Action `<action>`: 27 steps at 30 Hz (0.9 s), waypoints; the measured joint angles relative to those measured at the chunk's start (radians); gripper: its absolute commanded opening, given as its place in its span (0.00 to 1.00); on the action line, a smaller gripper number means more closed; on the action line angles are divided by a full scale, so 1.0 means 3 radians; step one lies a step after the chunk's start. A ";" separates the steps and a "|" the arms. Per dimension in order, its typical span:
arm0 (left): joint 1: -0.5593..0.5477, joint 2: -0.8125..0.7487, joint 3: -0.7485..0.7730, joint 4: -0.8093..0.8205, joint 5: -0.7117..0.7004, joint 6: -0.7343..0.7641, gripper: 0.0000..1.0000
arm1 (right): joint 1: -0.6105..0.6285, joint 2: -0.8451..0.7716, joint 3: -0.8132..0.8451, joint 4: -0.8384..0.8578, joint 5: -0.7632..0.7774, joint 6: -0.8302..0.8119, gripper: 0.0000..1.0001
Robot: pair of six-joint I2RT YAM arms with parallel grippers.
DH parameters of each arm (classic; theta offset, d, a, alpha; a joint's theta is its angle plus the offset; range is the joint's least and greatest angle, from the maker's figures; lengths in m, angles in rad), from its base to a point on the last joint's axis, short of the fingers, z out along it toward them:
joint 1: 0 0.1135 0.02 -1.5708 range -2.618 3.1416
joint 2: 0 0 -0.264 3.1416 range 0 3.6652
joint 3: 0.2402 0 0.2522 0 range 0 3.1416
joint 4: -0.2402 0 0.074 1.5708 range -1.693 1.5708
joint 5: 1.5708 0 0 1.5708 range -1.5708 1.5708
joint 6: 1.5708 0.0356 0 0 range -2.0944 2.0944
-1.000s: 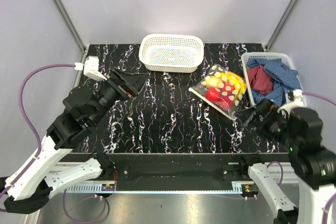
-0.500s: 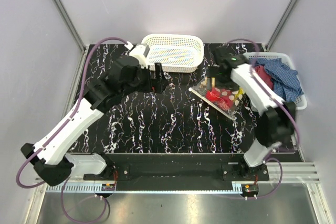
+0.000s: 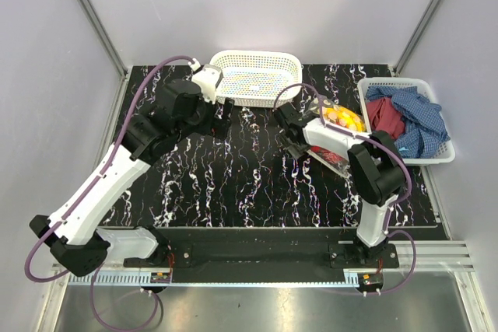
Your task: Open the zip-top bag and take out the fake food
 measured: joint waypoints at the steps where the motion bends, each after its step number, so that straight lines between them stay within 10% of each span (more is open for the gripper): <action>1: 0.0000 -0.0005 0.0001 0.0000 -0.0013 0.0043 0.99 | 0.0013 0.0014 -0.0067 0.0097 0.0061 -0.0075 1.00; 7: 0.0000 -0.0028 0.0000 0.0000 -0.0048 0.0139 0.99 | 0.0022 0.0312 -0.0160 0.0670 0.0654 -0.0389 0.97; 15: 0.0000 -0.0036 0.0001 -0.0005 -0.0029 0.0047 0.99 | 0.0093 0.0379 -0.0177 0.1007 0.1175 -0.0530 0.31; 27: 0.0056 -0.0177 -0.0013 -0.0178 0.0257 -0.0838 0.99 | 0.0600 -0.0590 -0.0281 0.0530 0.0214 0.0139 0.25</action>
